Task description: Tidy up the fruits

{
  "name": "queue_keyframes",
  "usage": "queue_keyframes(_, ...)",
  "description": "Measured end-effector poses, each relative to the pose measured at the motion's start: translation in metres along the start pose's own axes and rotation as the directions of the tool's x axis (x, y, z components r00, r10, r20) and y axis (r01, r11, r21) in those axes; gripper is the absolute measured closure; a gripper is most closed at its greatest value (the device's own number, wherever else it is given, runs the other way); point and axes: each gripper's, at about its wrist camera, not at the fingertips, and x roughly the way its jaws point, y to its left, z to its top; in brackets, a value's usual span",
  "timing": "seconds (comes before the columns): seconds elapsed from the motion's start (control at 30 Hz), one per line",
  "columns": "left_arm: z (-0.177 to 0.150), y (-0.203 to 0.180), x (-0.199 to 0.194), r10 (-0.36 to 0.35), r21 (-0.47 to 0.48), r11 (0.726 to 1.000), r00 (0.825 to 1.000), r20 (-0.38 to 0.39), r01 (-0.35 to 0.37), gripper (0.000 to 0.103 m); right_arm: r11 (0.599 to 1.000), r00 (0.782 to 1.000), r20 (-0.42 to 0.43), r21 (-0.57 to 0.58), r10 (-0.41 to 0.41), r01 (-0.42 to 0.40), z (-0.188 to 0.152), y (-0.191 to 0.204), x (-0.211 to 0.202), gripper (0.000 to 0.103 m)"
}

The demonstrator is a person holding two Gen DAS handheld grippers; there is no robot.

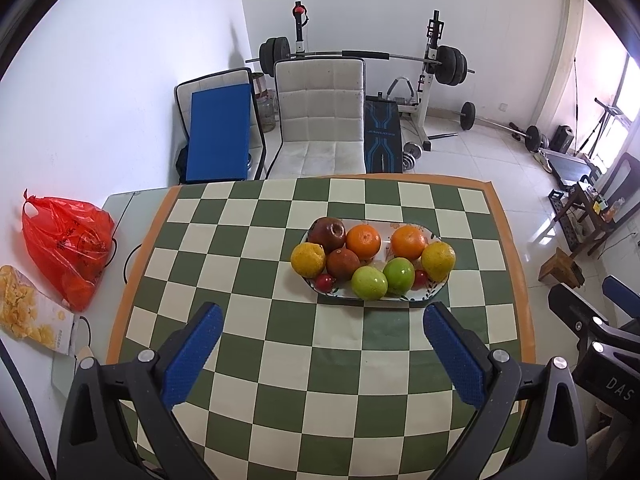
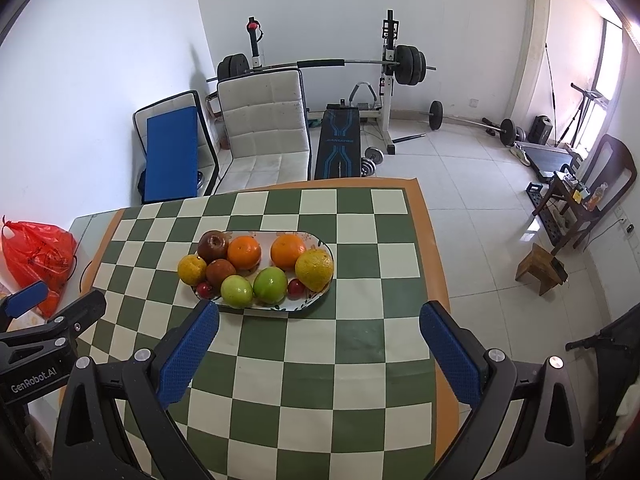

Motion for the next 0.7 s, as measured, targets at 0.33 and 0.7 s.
queue_keyframes(0.33,0.0015,0.0012,-0.0013,0.004,-0.002,1.000,1.000,0.010,-0.004,0.000,1.000,1.000,0.003,-0.004,0.006,-0.006,0.0024,-0.0006,-0.0041,0.001)
queue_keyframes(0.7,0.0062,0.0015,-0.0034,0.010,0.000,1.000,1.000,0.019,-0.010,0.000,1.000,1.000,0.009,-0.008,0.007,-0.007,0.0084,0.0006,-0.0048,0.001)
